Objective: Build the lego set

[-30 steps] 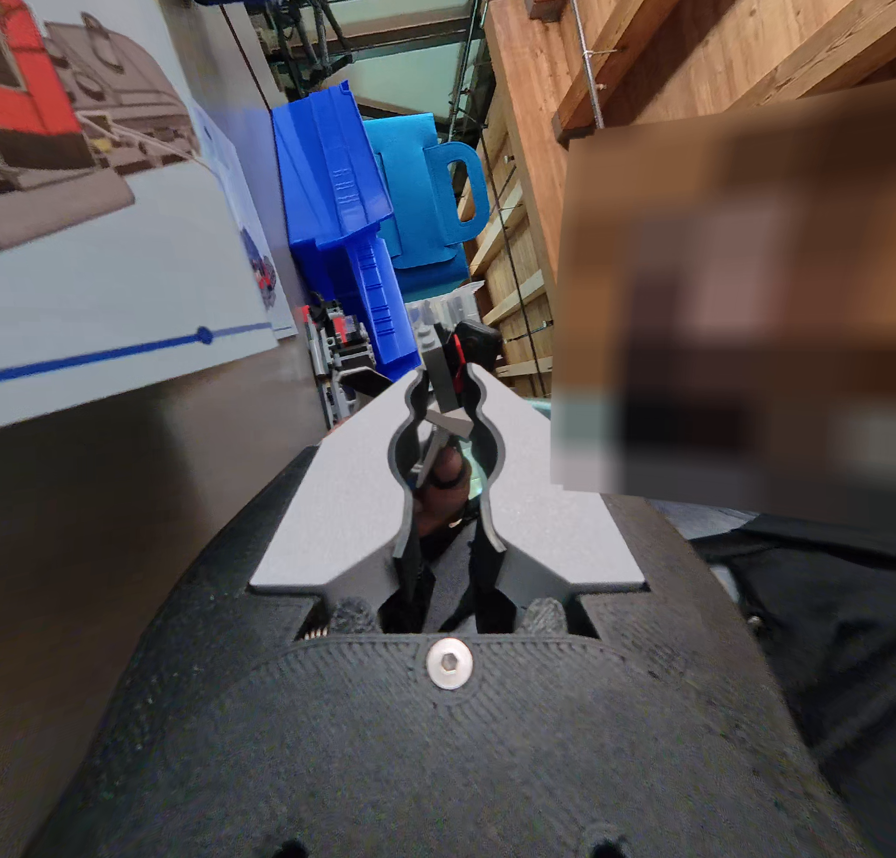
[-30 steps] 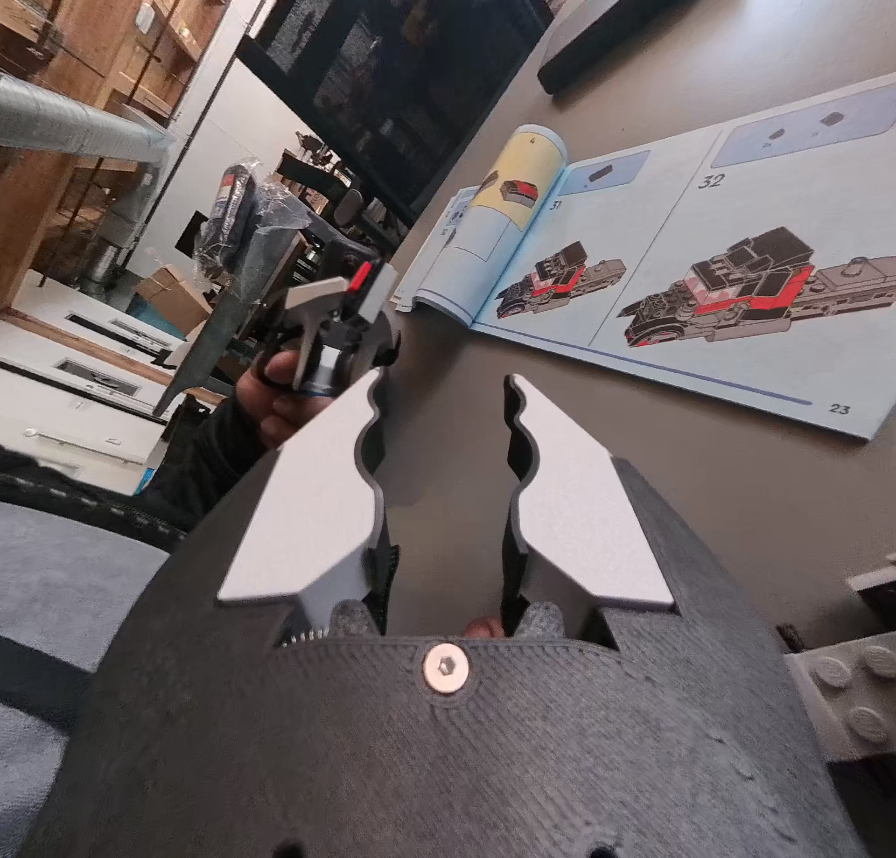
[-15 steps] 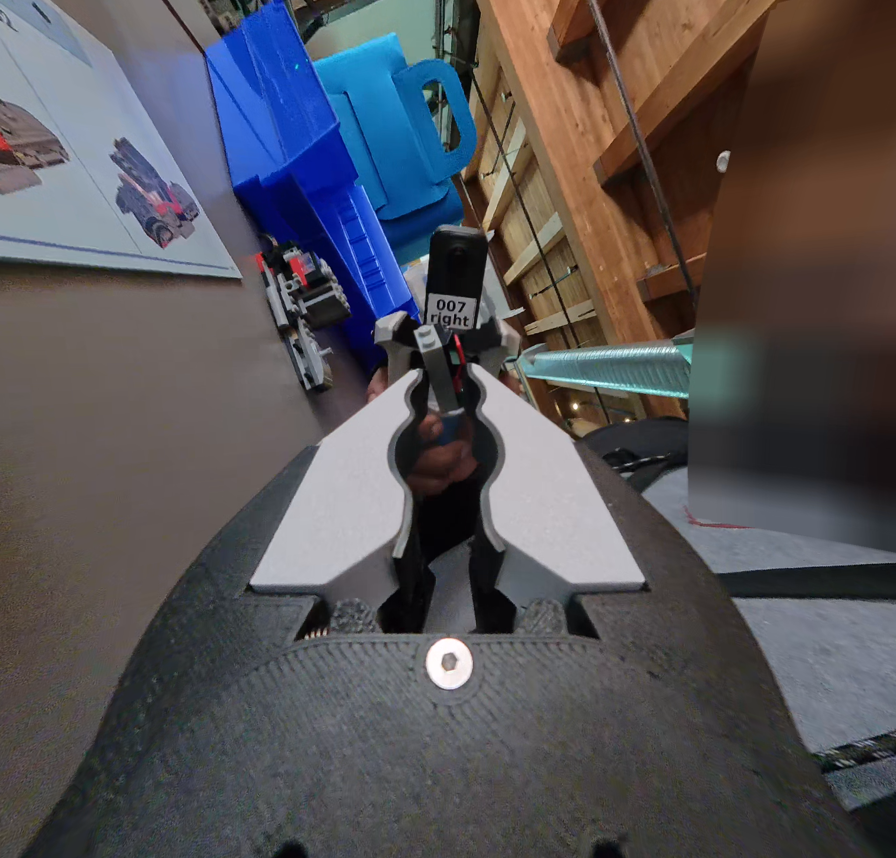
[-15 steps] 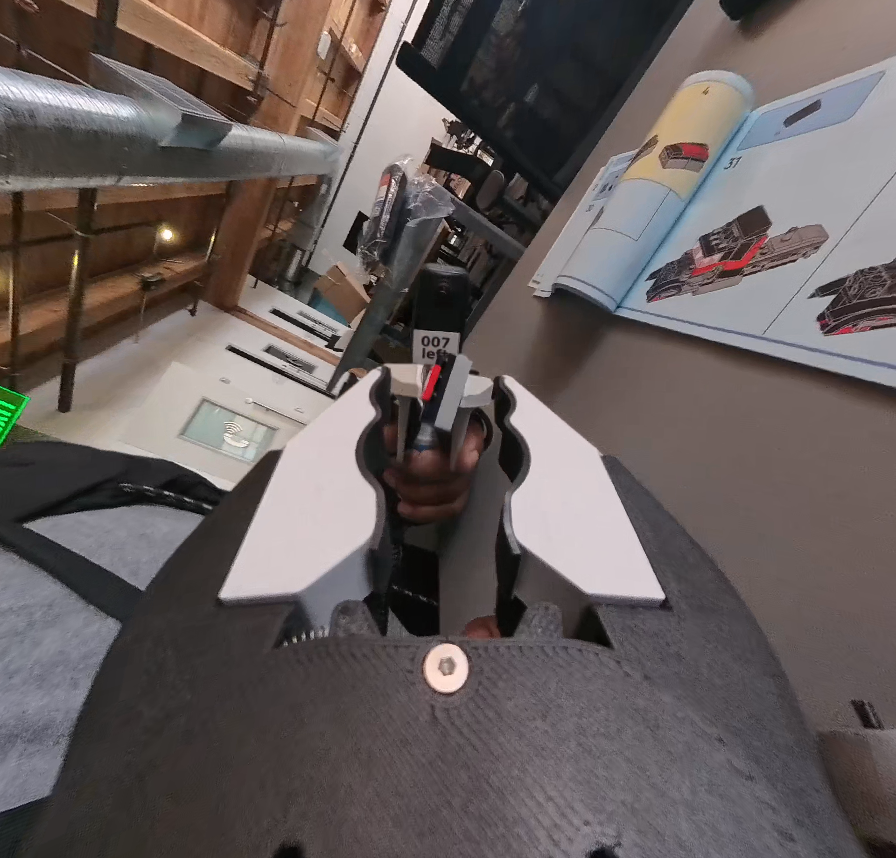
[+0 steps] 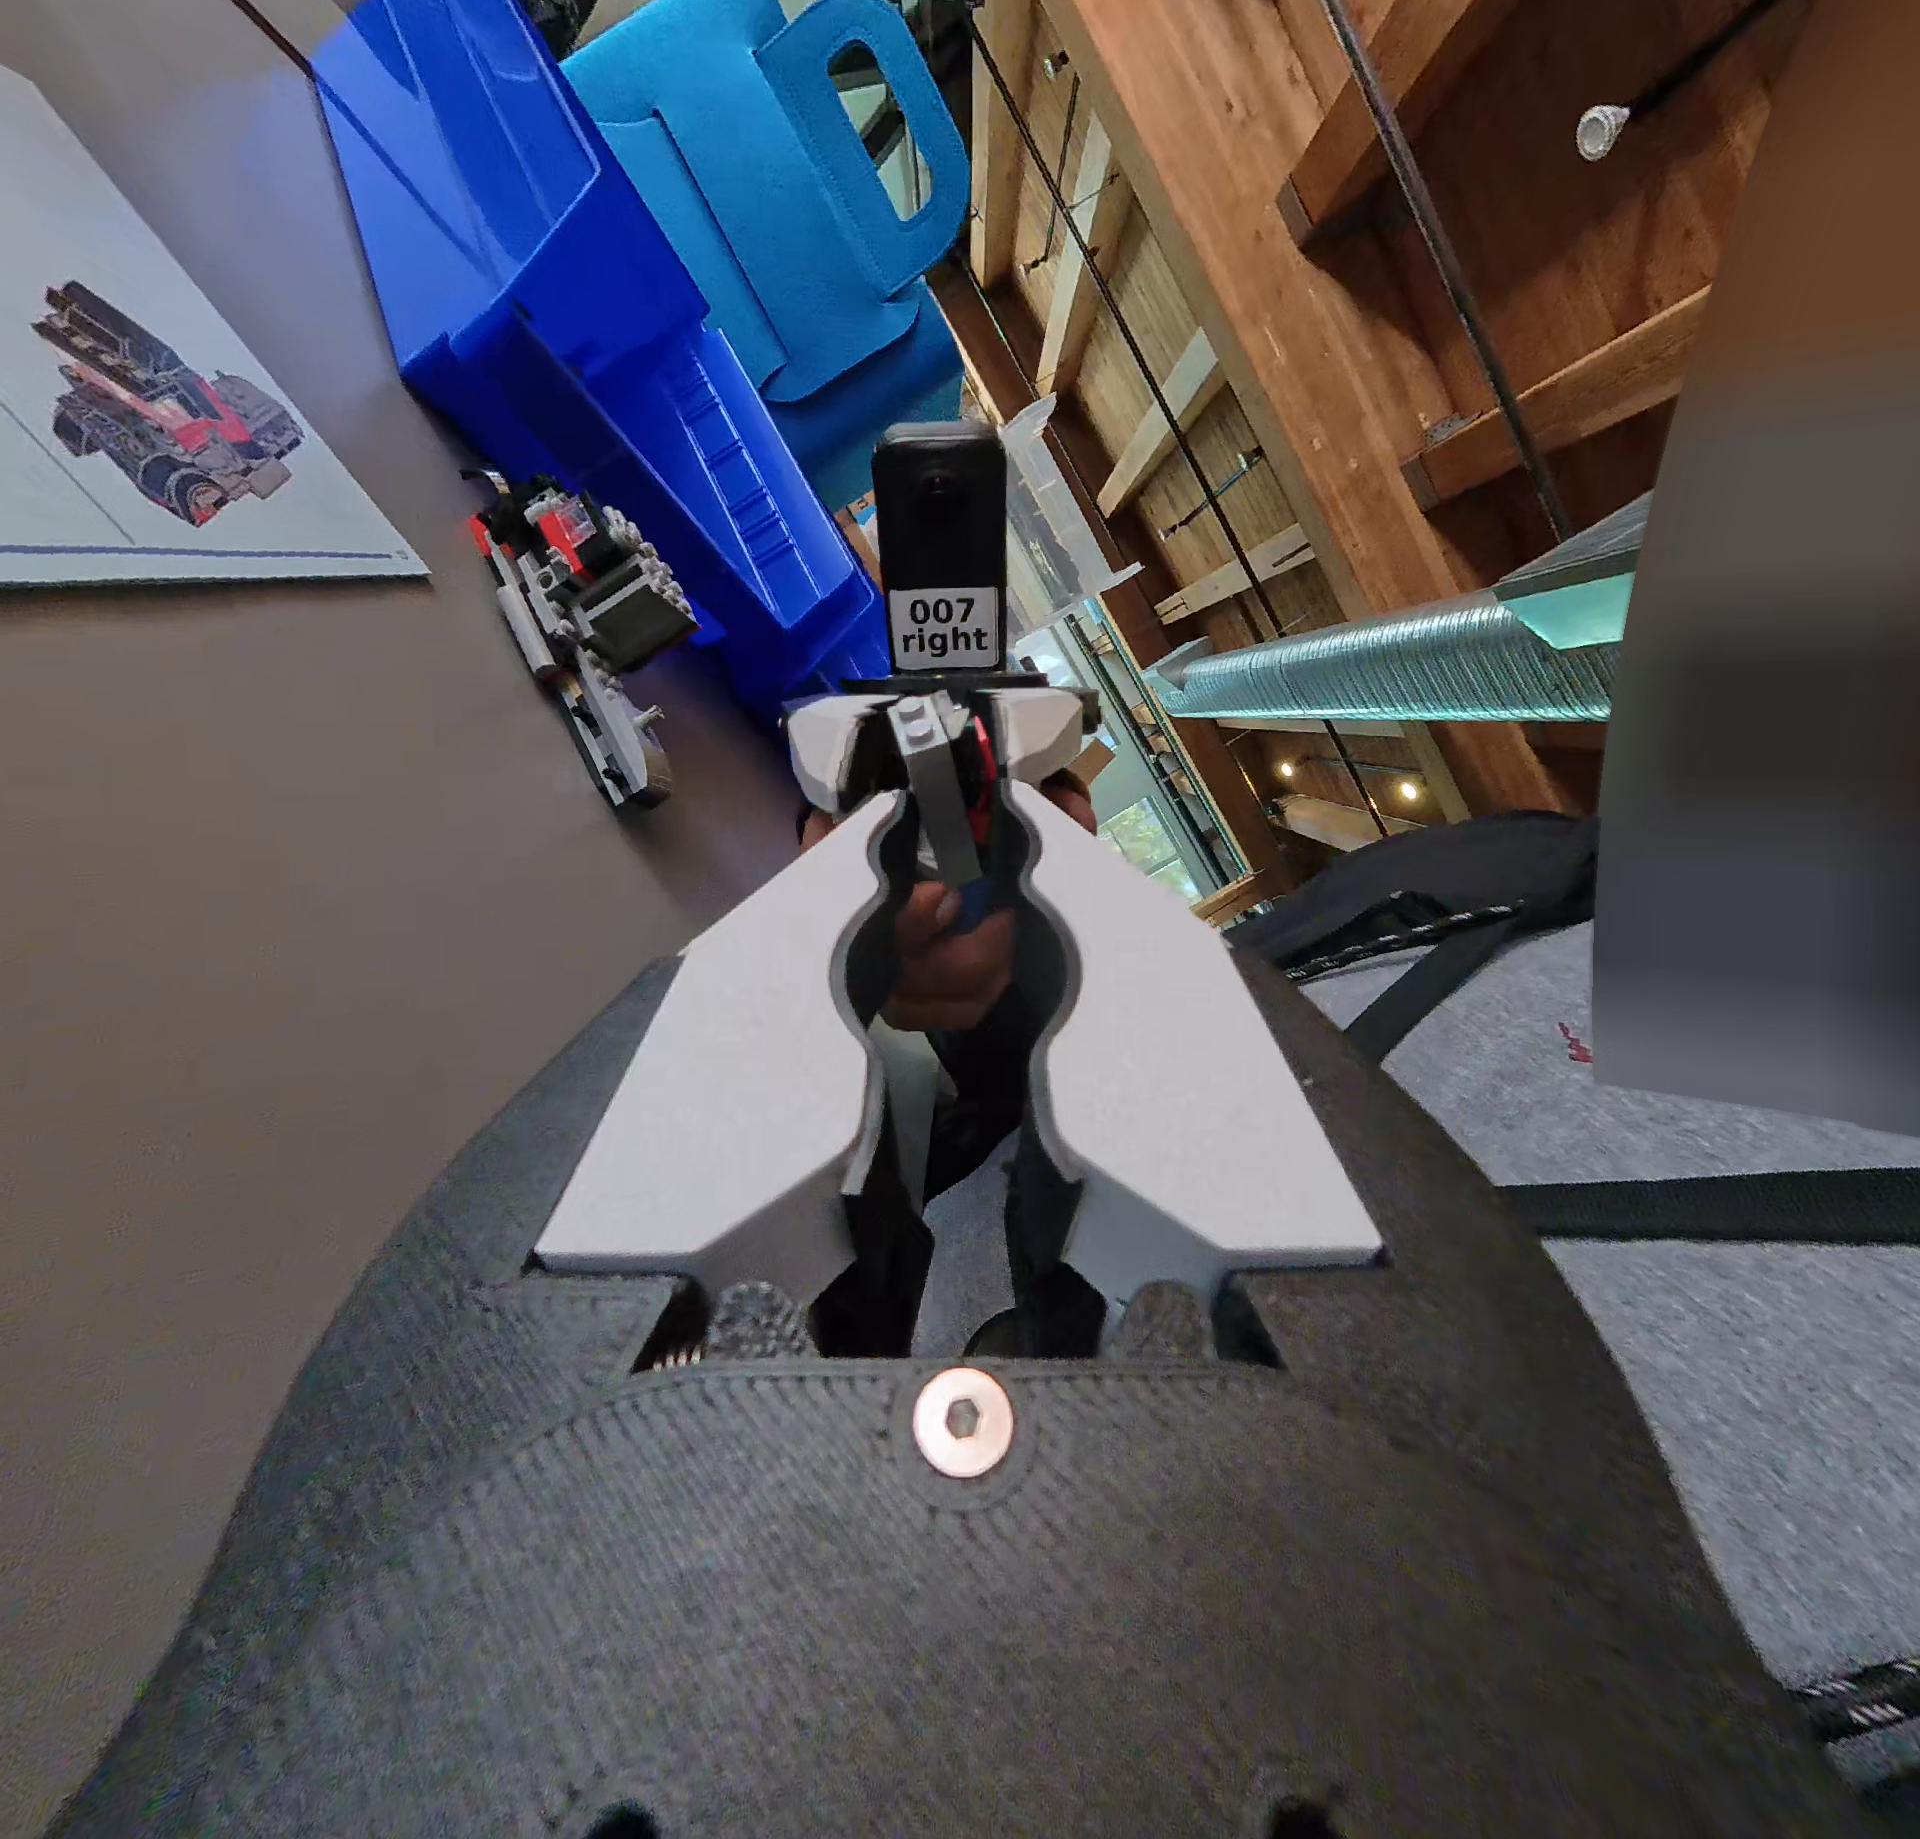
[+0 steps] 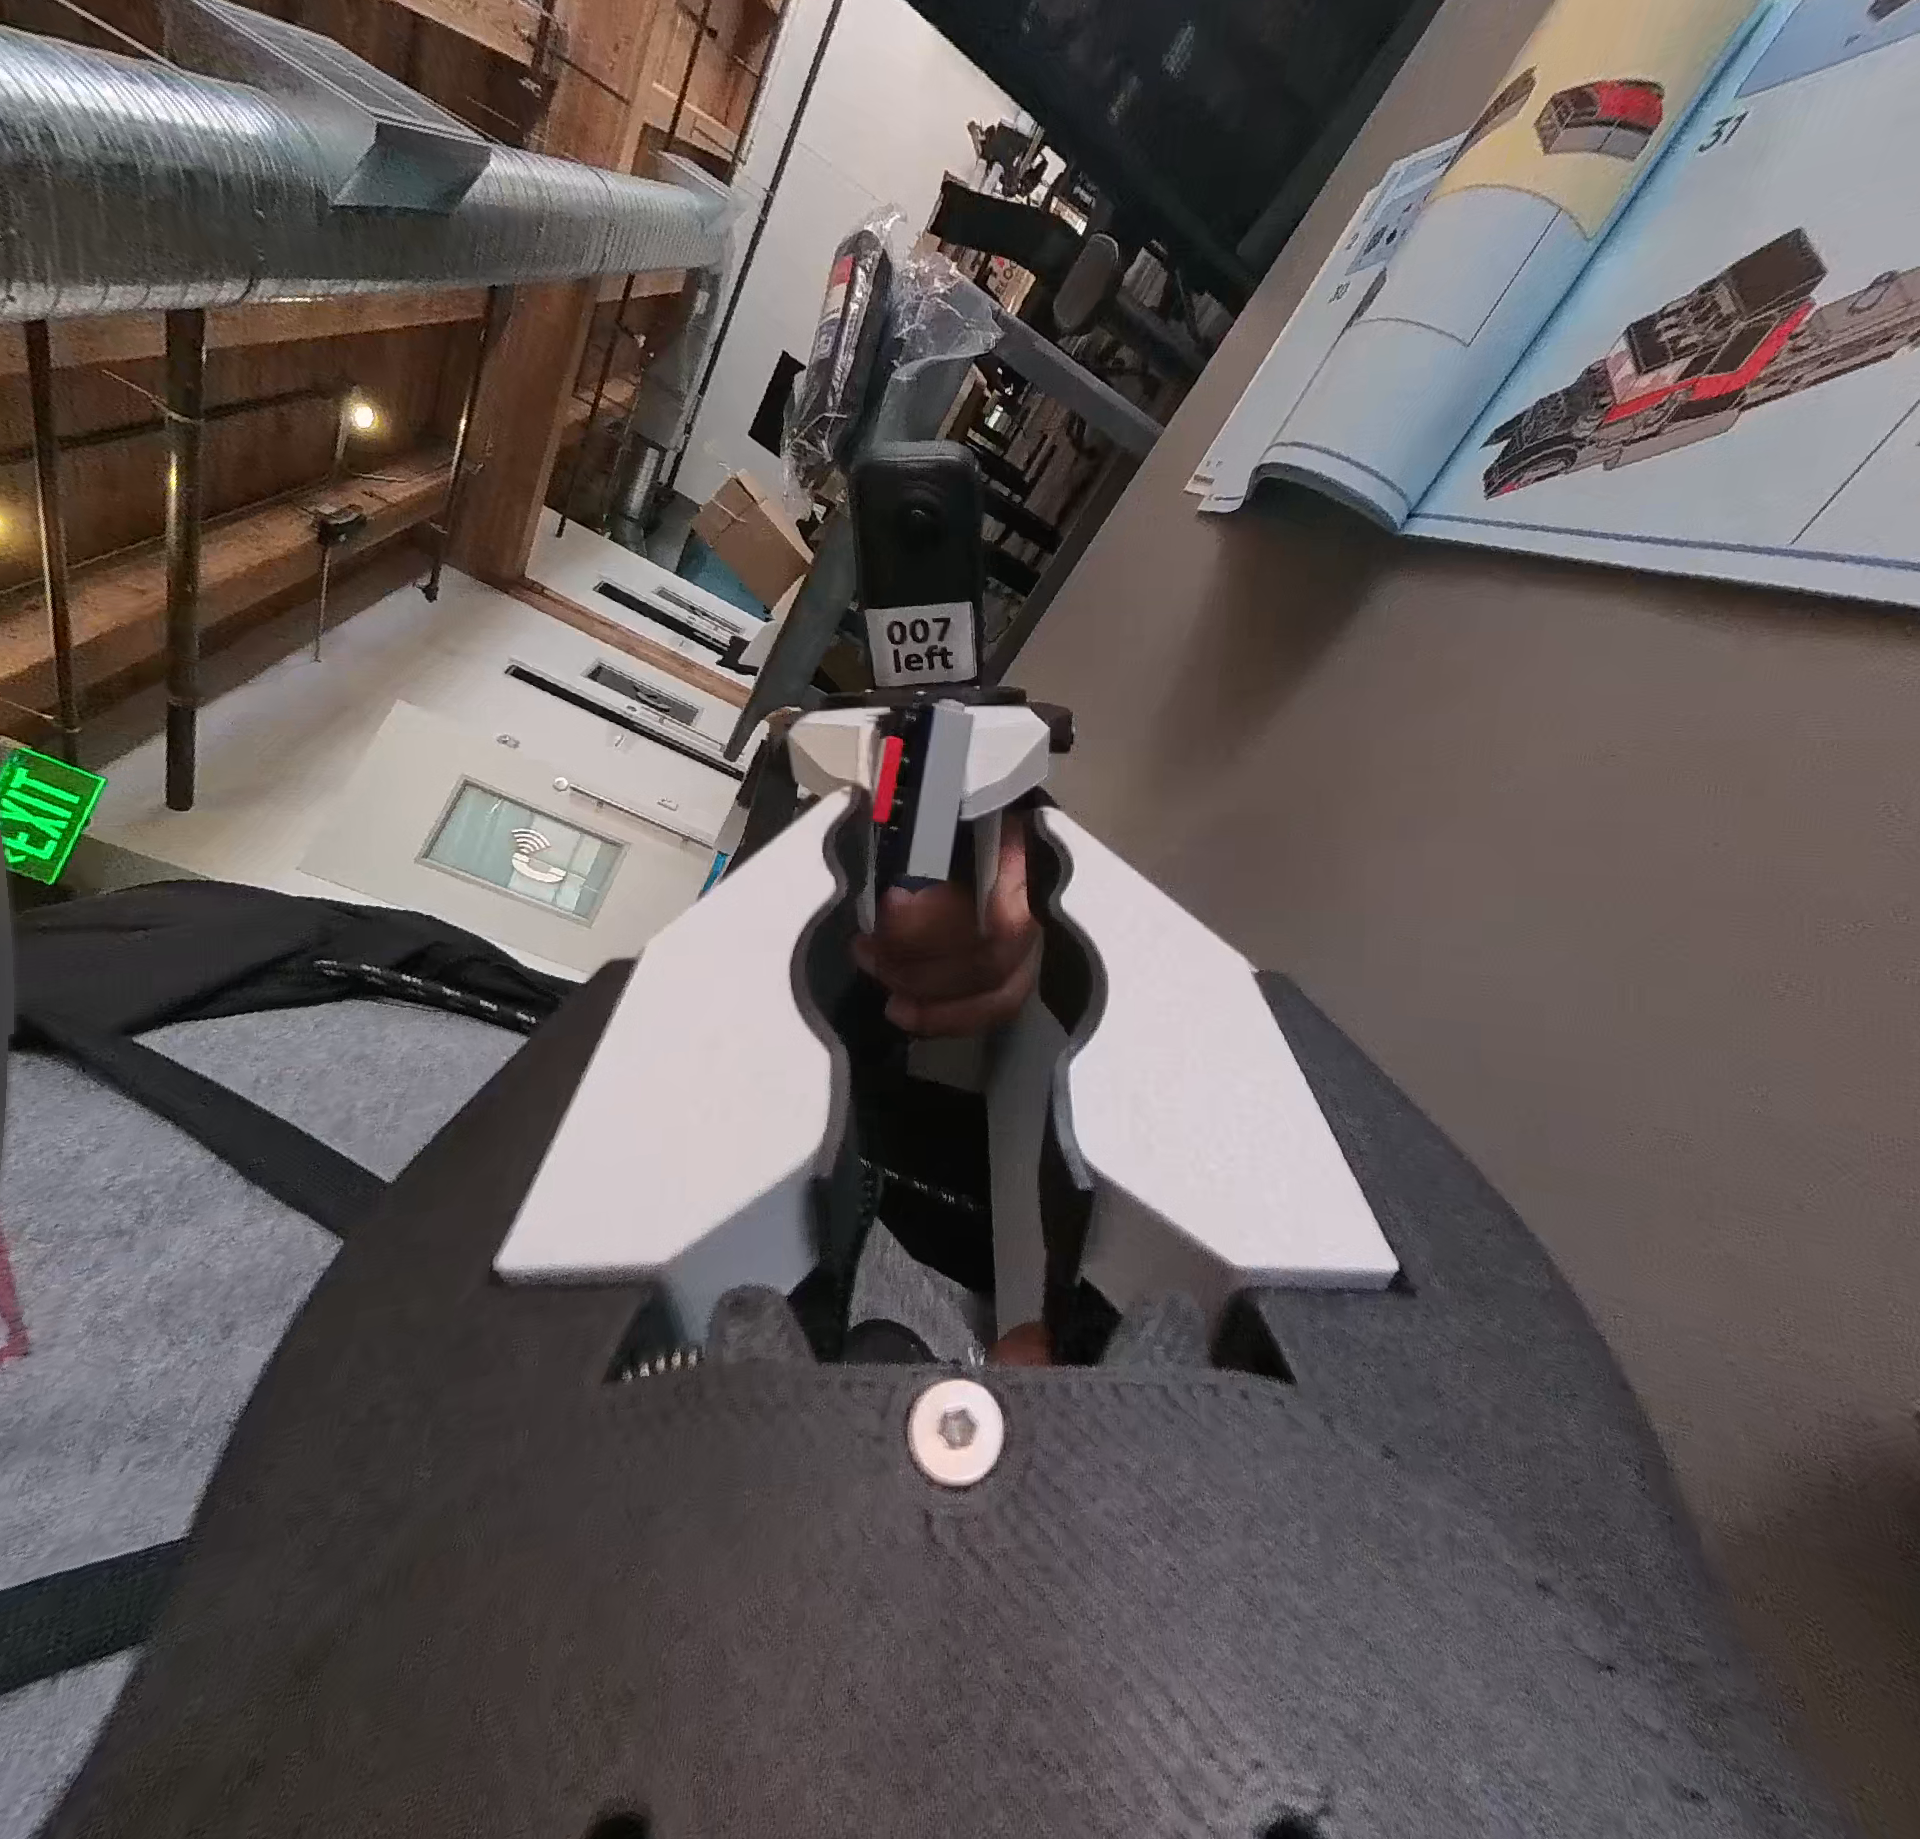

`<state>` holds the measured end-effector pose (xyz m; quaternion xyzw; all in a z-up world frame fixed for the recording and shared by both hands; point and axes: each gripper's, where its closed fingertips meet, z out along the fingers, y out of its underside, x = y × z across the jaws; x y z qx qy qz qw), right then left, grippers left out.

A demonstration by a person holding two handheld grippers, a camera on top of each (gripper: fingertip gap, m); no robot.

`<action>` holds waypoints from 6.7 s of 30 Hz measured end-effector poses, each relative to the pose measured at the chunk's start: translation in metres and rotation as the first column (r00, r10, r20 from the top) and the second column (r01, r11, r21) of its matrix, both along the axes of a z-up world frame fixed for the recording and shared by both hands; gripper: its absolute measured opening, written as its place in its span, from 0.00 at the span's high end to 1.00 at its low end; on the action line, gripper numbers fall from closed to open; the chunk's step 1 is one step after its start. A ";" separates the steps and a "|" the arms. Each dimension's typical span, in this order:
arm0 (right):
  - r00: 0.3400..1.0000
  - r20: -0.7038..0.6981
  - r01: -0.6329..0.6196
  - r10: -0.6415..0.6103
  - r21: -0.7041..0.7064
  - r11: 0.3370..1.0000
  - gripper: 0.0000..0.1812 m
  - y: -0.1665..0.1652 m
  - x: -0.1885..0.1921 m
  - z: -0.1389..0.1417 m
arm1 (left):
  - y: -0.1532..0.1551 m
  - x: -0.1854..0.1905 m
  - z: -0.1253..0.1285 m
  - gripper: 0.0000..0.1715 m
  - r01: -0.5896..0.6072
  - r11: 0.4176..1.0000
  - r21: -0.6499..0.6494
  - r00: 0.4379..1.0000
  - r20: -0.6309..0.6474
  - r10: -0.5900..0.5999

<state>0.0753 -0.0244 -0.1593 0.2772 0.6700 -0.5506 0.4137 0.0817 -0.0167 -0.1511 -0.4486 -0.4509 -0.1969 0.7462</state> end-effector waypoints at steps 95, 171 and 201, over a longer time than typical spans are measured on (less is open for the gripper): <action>0.859 -0.506 -0.048 0.075 0.066 0.997 0.91 0.005 0.023 0.013 | 0.011 0.010 0.015 0.91 0.065 0.992 -0.107 0.956 -0.278 -0.092; 0.839 -0.209 0.379 -0.503 -0.438 0.815 0.90 0.128 -0.010 0.049 | 0.125 -0.018 0.048 0.90 -0.092 0.995 0.041 0.856 -0.507 0.100; 0.816 -0.213 0.402 -0.537 -0.459 0.792 0.91 0.141 0.001 0.047 | 0.139 -0.006 0.046 0.90 -0.116 0.992 -0.039 0.819 -0.570 0.073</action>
